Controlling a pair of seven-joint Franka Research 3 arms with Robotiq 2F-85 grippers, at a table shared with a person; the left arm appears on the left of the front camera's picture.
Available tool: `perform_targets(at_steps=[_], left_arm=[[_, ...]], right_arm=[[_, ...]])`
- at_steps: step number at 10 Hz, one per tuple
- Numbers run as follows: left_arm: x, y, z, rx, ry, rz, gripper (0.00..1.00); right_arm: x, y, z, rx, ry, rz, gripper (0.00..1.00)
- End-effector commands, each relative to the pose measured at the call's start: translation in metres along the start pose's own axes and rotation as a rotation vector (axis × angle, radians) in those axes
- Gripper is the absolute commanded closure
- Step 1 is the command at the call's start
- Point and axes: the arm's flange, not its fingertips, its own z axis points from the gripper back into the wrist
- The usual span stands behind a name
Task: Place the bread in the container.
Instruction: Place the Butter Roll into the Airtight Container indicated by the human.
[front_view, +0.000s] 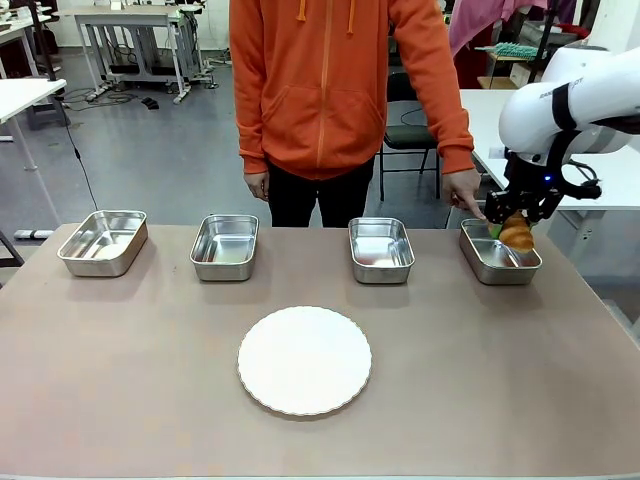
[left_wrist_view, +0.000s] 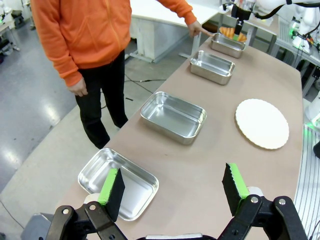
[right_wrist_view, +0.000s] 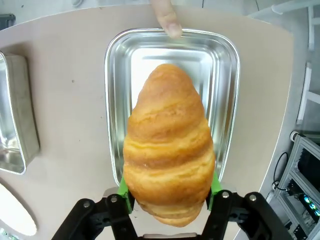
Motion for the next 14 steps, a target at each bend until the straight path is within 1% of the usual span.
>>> perform_targets(at_steps=[1, 2, 6, 7, 8, 10, 11, 12, 13, 14], left_arm=[[0.002, -0.002, 0.0, -0.003, -0.01, -0.012, 0.0], [0.002, -0.002, 0.0, -0.003, -0.01, -0.012, 0.0], [0.002, -0.002, 0.0, -0.003, -0.01, -0.012, 0.0], [0.002, -0.002, 0.0, -0.003, -0.01, -0.012, 0.0], [0.002, -0.002, 0.0, -0.003, -0.01, -0.012, 0.0], [0.002, -0.002, 0.0, -0.003, -0.01, -0.012, 0.0], [0.002, -0.002, 0.0, -0.003, -0.01, -0.012, 0.0], [0.002, -0.002, 0.0, -0.003, -0.01, -0.012, 0.0], [0.002, -0.002, 0.0, -0.003, -0.01, -0.012, 0.0], [0.002, -0.002, 0.0, -0.003, -0.01, -0.012, 0.0]], right_arm=[[0.012, 0.001, -0.005, 0.005, 0.003, -0.035, 0.35], [0.019, 0.003, -0.009, -0.003, 0.002, -0.035, 0.35], [0.027, 0.008, -0.02, -0.031, -0.001, -0.03, 0.35], [0.025, 0.008, -0.022, -0.07, -0.009, -0.012, 0.0], [0.025, 0.007, -0.021, -0.039, 0.01, -0.02, 0.0], [0.022, 0.007, -0.021, -0.058, -0.007, -0.029, 0.0], [0.023, 0.007, -0.021, -0.033, -0.013, -0.019, 0.0], [0.025, 0.007, -0.021, 0.002, -0.027, -0.036, 0.0], [0.021, 0.005, -0.024, -0.021, 0.008, -0.003, 0.0], [0.021, 0.005, -0.024, -0.021, 0.008, -0.003, 0.0]])
